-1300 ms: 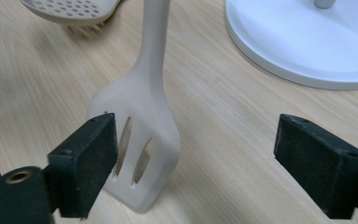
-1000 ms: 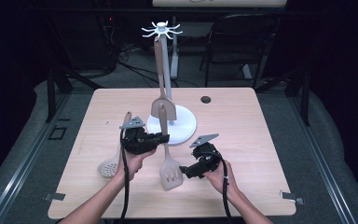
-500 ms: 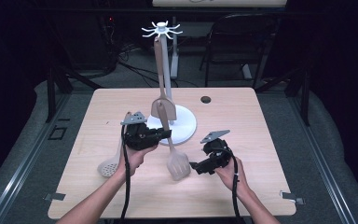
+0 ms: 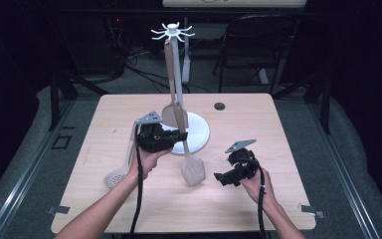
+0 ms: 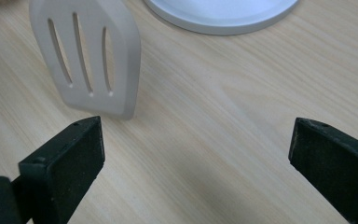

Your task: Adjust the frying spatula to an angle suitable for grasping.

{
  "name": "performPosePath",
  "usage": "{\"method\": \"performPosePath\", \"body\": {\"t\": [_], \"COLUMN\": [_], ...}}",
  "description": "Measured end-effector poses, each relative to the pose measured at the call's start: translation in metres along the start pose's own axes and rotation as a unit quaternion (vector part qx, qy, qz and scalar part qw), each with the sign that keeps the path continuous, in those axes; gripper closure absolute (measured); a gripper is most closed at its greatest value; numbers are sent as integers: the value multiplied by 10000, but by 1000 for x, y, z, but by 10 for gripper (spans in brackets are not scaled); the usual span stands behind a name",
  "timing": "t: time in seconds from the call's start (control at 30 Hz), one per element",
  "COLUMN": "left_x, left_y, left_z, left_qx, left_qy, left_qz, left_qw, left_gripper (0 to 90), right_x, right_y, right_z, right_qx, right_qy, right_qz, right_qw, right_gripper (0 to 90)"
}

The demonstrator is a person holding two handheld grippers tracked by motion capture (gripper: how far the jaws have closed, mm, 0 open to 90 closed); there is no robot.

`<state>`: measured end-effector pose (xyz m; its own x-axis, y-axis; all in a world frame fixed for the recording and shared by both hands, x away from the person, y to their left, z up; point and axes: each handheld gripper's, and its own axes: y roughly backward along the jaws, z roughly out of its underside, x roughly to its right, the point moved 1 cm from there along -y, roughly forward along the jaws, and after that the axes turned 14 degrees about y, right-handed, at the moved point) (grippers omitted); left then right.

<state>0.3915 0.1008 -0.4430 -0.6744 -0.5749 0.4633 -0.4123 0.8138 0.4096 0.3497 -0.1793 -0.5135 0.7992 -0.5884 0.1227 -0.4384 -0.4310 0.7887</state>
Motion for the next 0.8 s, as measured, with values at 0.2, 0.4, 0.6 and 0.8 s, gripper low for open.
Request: {"method": "performPosePath", "body": {"t": [0.2,0.4,0.6,0.8], "left_x": [3,4,9,13], "left_y": [0,-3,-5,-6], "left_z": [-10,-20,-32,-44], "left_qx": [-14,-13,3,24], "left_qy": [-141,-178,-253,-309], "left_qz": [-53,-61,-79,-60], "left_qw": [9999,9998,9996,9995], "left_gripper": [775,775,776,775], "right_x": [3,8,8,9], "right_y": [-3,-3,0,-8], "right_z": [6,7,5,6], "right_qx": [-174,-161,-137,-319], "right_qy": [37,67,175,223], "right_qz": [4,92,198,199], "right_qw": [9998,9998,9996,9990], "right_gripper": [34,41,43,0]}}
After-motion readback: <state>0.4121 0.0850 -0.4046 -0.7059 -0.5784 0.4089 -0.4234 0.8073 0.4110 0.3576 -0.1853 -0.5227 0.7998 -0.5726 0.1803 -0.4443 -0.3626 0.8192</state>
